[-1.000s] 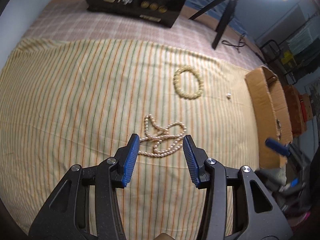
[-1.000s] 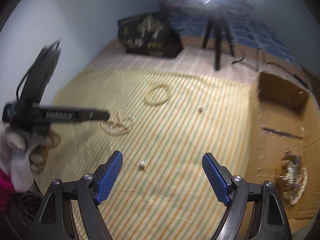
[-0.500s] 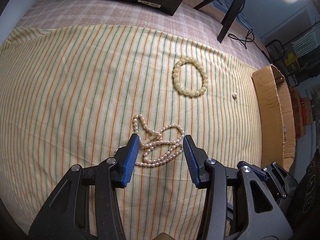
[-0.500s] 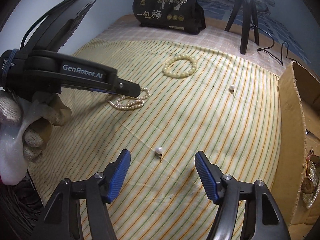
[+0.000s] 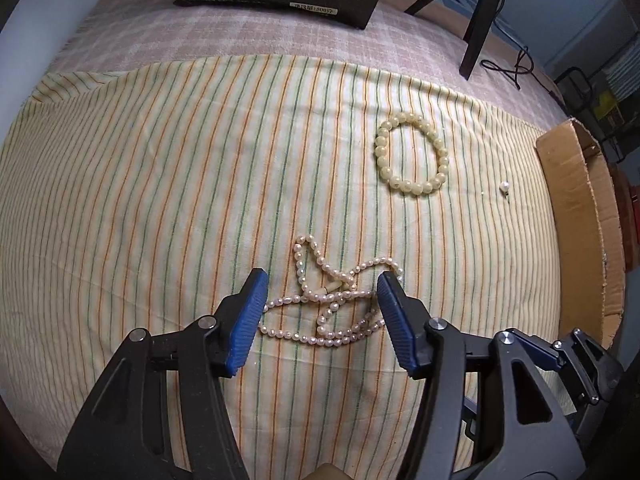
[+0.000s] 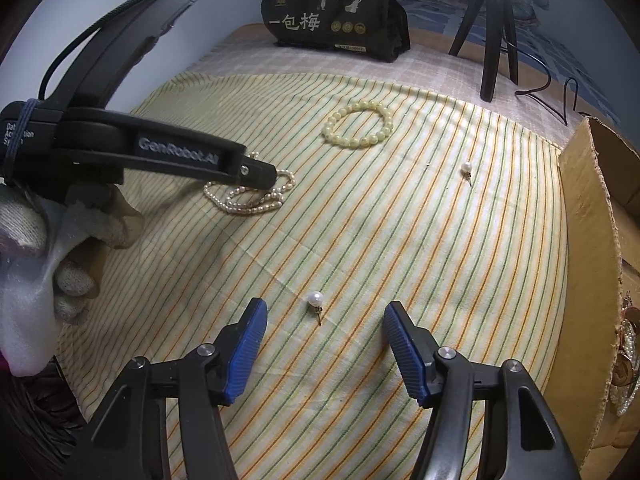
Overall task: Organize jewelry
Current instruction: 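Close the left gripper on the pearl strand while the right gripper closes on the loose pearl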
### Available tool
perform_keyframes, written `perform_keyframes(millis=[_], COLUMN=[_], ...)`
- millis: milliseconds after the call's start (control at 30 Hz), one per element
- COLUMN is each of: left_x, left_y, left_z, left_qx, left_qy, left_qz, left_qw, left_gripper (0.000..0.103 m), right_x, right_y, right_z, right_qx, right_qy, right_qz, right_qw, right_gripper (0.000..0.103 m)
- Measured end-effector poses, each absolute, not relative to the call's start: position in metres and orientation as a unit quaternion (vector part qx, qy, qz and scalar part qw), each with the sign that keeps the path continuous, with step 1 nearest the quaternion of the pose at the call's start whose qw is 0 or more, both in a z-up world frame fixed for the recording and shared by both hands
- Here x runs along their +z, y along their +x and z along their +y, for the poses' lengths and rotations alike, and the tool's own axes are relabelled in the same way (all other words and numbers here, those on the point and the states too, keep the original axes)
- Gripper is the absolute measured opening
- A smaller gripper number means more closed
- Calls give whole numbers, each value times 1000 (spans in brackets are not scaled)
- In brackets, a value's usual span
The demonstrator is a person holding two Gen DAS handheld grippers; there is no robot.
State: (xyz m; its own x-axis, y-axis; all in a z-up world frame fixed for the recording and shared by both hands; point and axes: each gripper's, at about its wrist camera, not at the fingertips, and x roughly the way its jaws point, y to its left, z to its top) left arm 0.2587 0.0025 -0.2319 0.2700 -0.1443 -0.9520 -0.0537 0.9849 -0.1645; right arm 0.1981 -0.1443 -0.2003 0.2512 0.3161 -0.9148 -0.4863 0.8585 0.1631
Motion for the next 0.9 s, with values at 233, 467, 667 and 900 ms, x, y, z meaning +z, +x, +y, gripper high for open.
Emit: perform_keyframes(millis=[233, 467, 667, 900], left_x=[-235, -234, -229, -202], left_y=[256, 255, 256, 255], left_z=[-3, -5, 9, 25], left_qx=[-21, -9, -15, -29], left_qy=[-68, -40, -82, -138], left_qz=[587, 576, 576, 555], left_qw=[806, 816, 813, 820], left_gripper=[58, 27, 6, 6], right_x=[-206, -204, -203, -184], right_y=[198, 198, 199, 200], right_z=[-137, -141, -143, -161], right_qx=[249, 248, 254, 249], right_qy=[-97, -89, -79, -45], right_qz=[553, 553, 553, 538], right_qw=[789, 791, 790, 804], right_gripper=[47, 13, 6, 6])
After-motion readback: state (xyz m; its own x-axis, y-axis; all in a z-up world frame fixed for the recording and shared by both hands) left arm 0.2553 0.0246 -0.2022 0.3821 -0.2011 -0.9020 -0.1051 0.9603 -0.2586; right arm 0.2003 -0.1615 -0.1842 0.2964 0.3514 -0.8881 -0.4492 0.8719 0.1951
